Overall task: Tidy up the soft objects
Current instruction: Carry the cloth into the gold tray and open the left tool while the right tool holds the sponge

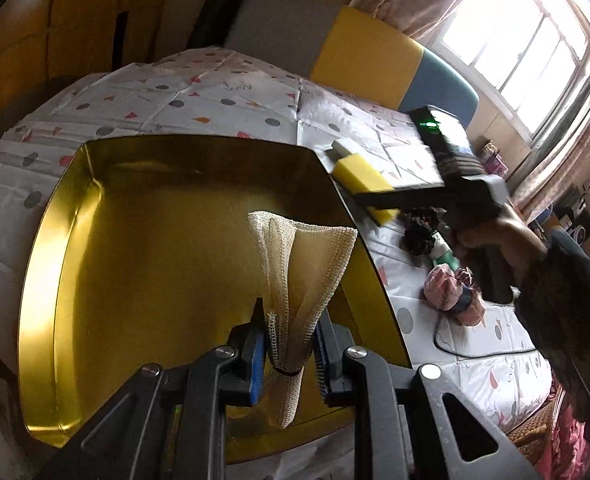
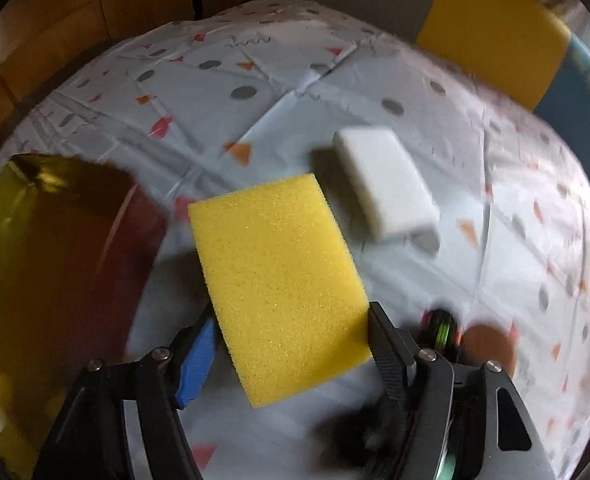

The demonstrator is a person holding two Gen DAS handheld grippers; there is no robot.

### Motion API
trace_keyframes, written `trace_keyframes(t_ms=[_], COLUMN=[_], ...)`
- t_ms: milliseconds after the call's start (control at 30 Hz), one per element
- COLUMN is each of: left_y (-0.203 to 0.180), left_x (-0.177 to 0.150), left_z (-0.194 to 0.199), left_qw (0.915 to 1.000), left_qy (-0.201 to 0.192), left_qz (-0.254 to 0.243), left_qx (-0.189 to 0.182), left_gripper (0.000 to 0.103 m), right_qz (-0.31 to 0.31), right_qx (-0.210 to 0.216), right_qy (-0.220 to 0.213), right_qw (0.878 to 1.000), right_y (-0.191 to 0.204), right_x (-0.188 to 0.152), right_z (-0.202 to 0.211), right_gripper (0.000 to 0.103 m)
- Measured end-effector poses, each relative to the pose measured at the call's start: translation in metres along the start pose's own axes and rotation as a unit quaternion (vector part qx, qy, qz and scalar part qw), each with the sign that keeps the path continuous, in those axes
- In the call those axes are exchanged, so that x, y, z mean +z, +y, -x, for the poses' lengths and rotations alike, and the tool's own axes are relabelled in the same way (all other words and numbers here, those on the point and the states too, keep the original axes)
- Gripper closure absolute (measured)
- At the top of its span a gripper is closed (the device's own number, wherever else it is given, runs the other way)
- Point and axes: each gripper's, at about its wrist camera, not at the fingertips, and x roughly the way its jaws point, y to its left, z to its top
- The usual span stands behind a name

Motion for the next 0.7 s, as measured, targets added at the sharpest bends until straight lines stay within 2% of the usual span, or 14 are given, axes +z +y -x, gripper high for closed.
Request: trace_keyframes(t_ms=[67,167,333,500,700], left_y=[0.001,0.003,0.010,0.005,0.006], left_x=[-0.001,-0.002,0.013,0.045,0.081], left_z=[-0.001,-0.003,-0.017,-0.038,-0.076], left_qw=[0.9999,0.9997,0.9973,0.9968,0.9963], left_qy=[0.004,0.014,0.038,0.045,0.056], left_qz=[0.009,0.020,0.063,0.066,0.063], left_qx=[0.001,0.001,-0.006,0.000,0.021], left_gripper=[0.083,0.083,0.083,0.083,0.077], right_qz=[-0.009,-0.015,-0.033,-0.043,-0.045], right_qx=[0.012,0.000,0.011,0.001,0.001], right_qy=[0.005,0.016,0.026,-0.001,-0.012], right_qw=[1.000,1.000,0.999,0.999,0.999], right_y=[0.006,0.014,0.020,0.021,0.020], right_x=[-0.019,-0.049,-0.093,-0.108,-0.112], right_z=[0.011,0.022,0.024,0.031,0.029], right_gripper=[0.032,0.032,0.031,0.032,0.031])
